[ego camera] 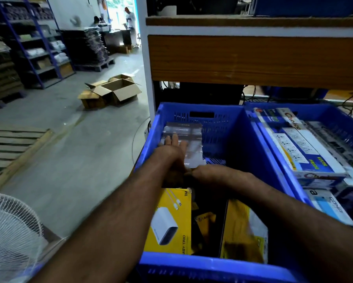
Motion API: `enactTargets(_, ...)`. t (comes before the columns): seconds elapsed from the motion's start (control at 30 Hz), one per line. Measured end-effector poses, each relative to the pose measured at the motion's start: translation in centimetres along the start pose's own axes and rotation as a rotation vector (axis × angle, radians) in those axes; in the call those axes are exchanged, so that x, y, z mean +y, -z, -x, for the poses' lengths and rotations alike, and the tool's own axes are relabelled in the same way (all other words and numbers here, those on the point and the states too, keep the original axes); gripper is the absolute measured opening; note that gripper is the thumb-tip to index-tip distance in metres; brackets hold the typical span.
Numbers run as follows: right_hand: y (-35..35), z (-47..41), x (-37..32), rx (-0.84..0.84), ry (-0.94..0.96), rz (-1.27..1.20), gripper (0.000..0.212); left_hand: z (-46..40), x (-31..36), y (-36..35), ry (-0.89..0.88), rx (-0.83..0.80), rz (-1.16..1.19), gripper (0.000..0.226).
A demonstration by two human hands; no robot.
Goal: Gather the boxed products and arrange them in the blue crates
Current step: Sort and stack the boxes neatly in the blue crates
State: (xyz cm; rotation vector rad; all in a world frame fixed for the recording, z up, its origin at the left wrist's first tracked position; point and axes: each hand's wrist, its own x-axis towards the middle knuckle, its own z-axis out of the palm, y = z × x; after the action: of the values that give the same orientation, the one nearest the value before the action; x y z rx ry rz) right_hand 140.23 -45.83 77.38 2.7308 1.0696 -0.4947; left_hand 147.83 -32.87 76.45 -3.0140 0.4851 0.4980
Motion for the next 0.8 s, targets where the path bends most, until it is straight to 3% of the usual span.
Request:
enactTargets(0.07,0.1,0.0,0.0,0.037,-0.099,-0.013,0.033,0.1,-0.5,1.5,-0.06,0.127,0.16,0.092)
enactTargets(0.17,1.0,0.6,0.5,0.077,-0.1,-0.062,0.036,0.5,-0.8,3.1,-0.117,0.487,0.47,0.059)
enactTargets(0.23,1.8,1.2,1.0,0.133,-0.072,-0.137,0.039,0.8,-1.0,3.6,-0.112,0.705,0.533,0.043)
enactTargets(0.4,3.1,3.7,3.3,0.44,-0.04,-0.522,0.032,1.5,-1.2,4.1,-0.08,0.998,0.695,0.041)
enactTargets(0.47,3.1,4.3,3.9,0.508,-0.032,-0.639,0.026,1.8,-1.4,5.0,-0.075,0.986,0.918,0.042)
enactTargets(0.57,2.8,4.1,4.2,0.55,-0.026,-0.692,0.027,2.3,-2.3,6.1,-0.112,0.761,1.402,0.037)
enactTargets(0.73,2.9,3.9,4.7,0.612,-0.023,-0.717,0.023,2.6,-2.5,6.3,-0.138,0.757,1.398,0.033)
enactTargets(0.8,2.9,3.8,4.9,0.644,-0.039,-0.751,0.022,2.8,-3.2,7.3,-0.182,0.843,1.264,0.031)
